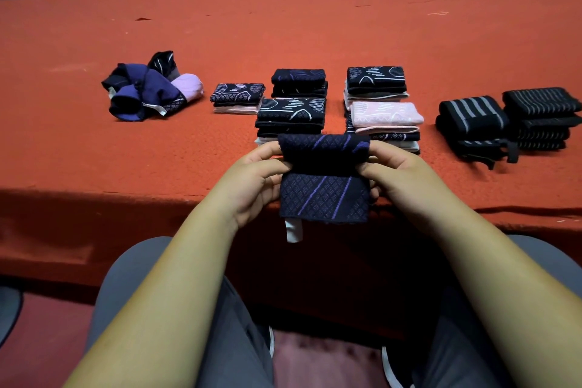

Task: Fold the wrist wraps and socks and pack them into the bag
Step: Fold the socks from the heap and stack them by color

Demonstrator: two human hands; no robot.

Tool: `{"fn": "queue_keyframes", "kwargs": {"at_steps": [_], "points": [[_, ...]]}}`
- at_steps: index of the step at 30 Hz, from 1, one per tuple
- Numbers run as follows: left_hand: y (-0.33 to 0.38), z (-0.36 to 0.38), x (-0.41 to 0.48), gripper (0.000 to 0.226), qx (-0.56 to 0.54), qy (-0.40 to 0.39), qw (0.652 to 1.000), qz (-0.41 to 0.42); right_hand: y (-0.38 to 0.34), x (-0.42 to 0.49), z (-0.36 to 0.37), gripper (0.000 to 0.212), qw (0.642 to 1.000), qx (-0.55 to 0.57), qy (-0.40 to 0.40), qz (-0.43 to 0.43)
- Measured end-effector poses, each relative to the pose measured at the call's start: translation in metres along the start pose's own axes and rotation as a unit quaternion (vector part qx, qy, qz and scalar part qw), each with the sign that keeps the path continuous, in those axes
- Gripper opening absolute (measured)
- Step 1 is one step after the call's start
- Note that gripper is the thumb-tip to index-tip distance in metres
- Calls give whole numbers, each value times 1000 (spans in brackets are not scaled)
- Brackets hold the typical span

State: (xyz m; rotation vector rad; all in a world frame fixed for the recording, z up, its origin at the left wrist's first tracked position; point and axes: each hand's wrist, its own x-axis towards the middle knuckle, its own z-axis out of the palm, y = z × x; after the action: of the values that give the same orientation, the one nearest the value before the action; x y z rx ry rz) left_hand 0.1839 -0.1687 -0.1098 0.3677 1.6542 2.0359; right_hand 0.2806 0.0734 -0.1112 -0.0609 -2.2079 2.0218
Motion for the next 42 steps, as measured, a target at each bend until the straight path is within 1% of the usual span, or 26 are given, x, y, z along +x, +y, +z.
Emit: {"fn": "queue_keyframes", "kwargs": {"at_steps": [4,8,9,13,18,22,24,27,30,33,35,37,39,41,42], "points": [[0,3,-2,39,-4,3,1000,8,1,0,-1,32,1000,-5,1,-11],[-1,3,-1,15,8,34,999,-4,-2,-5,0,37,1000,18,-6,-12],[-1,3,-1,13,15,35,999,-9,-3,-6,1,37,1000,24,-9,-8],[3,7,-3,17,47,36,998,-13,-6,-9,1,31,999,38,-27,0],[5,10,-3,17,51,36,998,-8,-6,-7,0,31,999,31,-24,-7],[3,8,-1,21,60,39,997,-13,-7,-8,2,30,998,54,-28,8],[3,7,-1,25,65,41,997,-13,-7,-9,2,34,998,55,-35,7],[3,7,-3,28,57,32,998,-10,-7,-9,1,44,999,23,-41,-1],[5,6,-3,32,45,36,998,-20,-7,-8,0,49,999,6,-40,5],[5,5,-3,38,34,31,998,-31,-10,-9,0,54,999,11,-31,29],[3,3,-3,43,47,25,998,-30,-12,-10,1,54,999,22,-26,41],[1,3,-4,38,64,23,997,-24,-10,-9,0,54,997,46,-36,41],[1,3,-6,31,68,21,997,-16,-9,-8,-1,50,996,58,-51,35],[2,3,-7,27,63,16,998,-8,-9,-7,-1,35,999,8,-41,-6],[2,2,-6,28,57,15,998,-5,-9,-7,0,32,999,-23,-30,-20]]}}
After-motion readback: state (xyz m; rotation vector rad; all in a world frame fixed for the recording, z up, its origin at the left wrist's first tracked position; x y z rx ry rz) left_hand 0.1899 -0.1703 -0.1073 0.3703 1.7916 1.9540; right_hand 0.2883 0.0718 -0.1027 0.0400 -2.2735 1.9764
